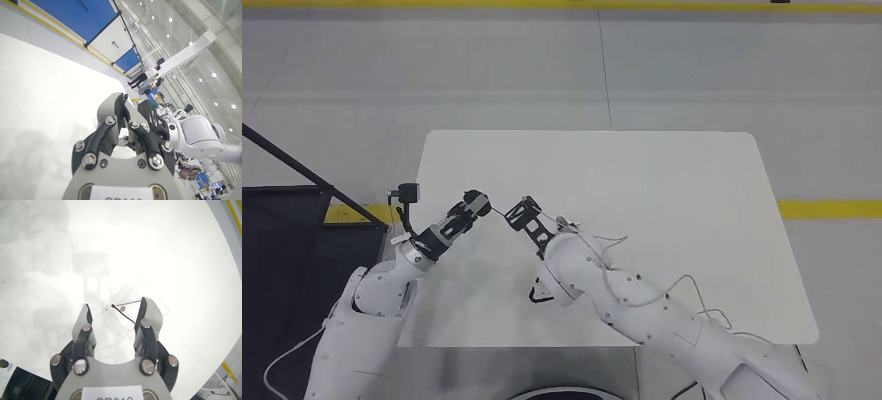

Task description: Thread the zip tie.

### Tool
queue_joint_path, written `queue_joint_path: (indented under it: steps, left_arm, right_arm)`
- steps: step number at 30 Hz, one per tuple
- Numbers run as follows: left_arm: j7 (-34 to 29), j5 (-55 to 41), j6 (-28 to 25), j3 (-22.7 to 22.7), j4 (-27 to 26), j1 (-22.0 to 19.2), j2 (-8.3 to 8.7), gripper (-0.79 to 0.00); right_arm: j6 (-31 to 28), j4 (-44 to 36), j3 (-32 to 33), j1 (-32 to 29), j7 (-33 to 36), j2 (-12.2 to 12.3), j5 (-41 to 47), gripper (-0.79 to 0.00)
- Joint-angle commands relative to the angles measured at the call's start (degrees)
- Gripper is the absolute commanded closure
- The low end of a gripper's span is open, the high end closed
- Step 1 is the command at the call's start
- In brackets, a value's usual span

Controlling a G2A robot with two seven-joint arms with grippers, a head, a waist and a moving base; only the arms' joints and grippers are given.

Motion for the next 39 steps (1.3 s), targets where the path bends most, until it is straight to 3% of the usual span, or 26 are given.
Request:
queue_joint_path:
  steps: [1, 20, 23, 30, 39]
  left_arm:
    - [0.00, 0.00, 0.00, 0.00, 0.00, 0.00, 0.00, 0.000]
    - [0.00, 0.00, 0.00, 0.00, 0.00, 0.00, 0.00, 0.000]
    - [0.00, 0.00, 0.00, 0.00, 0.00, 0.00, 0.00, 0.000]
    - [0.00, 0.00, 0.00, 0.00, 0.00, 0.00, 0.00, 0.000]
    - [0.00, 0.00, 0.00, 0.00, 0.00, 0.00, 0.00, 0.000]
  right_arm:
    - [-0.09, 0.85, -0.03, 0.30, 0.37, -0.55, -0.02, -0.388]
    - [-2.91, 7.87, 2.48, 1.37, 2.49, -4.41, -0.23, -0.289]
    - [-3.17, 8.82, 2.75, 1.51, 2.54, -4.97, -0.50, -0.142]
    - [-3.90, 9.99, 3.79, 1.07, 2.29, -5.87, -1.35, -0.077]
    - [-3.82, 8.96, 5.10, -0.48, 2.94, -6.47, -4.75, -0.080]
